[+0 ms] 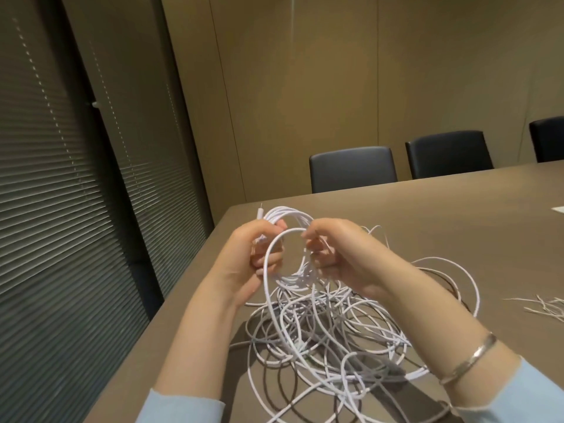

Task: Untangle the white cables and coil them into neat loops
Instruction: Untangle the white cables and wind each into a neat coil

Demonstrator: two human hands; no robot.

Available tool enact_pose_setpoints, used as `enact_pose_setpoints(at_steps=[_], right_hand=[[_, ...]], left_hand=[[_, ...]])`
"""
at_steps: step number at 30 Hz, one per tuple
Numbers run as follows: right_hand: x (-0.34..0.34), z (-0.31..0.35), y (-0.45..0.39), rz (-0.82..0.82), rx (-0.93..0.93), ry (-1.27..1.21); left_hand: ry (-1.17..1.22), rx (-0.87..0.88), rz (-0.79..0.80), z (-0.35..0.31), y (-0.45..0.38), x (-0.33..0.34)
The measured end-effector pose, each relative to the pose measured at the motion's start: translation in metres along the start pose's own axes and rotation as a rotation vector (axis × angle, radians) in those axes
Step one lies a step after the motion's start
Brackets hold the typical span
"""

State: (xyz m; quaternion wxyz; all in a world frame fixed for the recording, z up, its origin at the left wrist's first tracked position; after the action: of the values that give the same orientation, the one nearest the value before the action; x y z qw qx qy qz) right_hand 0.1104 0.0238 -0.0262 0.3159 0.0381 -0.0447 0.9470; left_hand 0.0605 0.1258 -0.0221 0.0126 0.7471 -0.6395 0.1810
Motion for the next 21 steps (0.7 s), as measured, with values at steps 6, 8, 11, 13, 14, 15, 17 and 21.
enact_pose_setpoints(at_steps=[6,8,11,13,14,15,17,21], right_hand=[[-0.006,0.003,-0.004,-0.048,-0.049,-0.037],[-0.004,-0.001,-0.004,-0.032,-0.025,-0.040],[0.001,-0.005,-0.006,-0.001,-0.011,-0.036],[0.004,-0.006,-0.007,0.016,-0.021,-0.019],[0.006,-0.006,-0.007,0.033,-0.026,0.003],[0.008,-0.007,-0.007,0.055,-0.030,0.045],[0.009,-0.009,-0.007,0.103,-0.037,0.220],[-0.002,-0.016,-0.005,0.143,0.030,0.851]], left_hand=[[-0.117,0.074,0.000,-0.002,0.001,-0.006],[-0.138,0.081,-0.005,-0.002,0.002,-0.009],[-0.139,0.081,0.067,-0.002,0.002,-0.006],[-0.106,0.086,0.103,-0.003,0.001,-0.006],[-0.096,0.093,0.098,-0.003,0.001,-0.007],[-0.094,0.104,0.078,-0.005,0.000,-0.009],[-0.070,0.141,0.014,-0.011,0.000,-0.015],[0.137,0.252,-0.126,-0.028,0.004,-0.039]])
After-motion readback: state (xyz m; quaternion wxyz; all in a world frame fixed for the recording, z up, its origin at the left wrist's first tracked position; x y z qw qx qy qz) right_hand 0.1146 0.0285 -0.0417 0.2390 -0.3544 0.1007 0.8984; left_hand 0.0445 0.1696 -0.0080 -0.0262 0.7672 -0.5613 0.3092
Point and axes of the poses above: each hand's wrist, its own y-axis away from the middle knuckle, its own x-axis out of the palm, z = x × y, the point moved 8 cm from there along -y, towards the middle knuckle, and after that the axes turned 6 degrees about z, right-handed, at the moved point
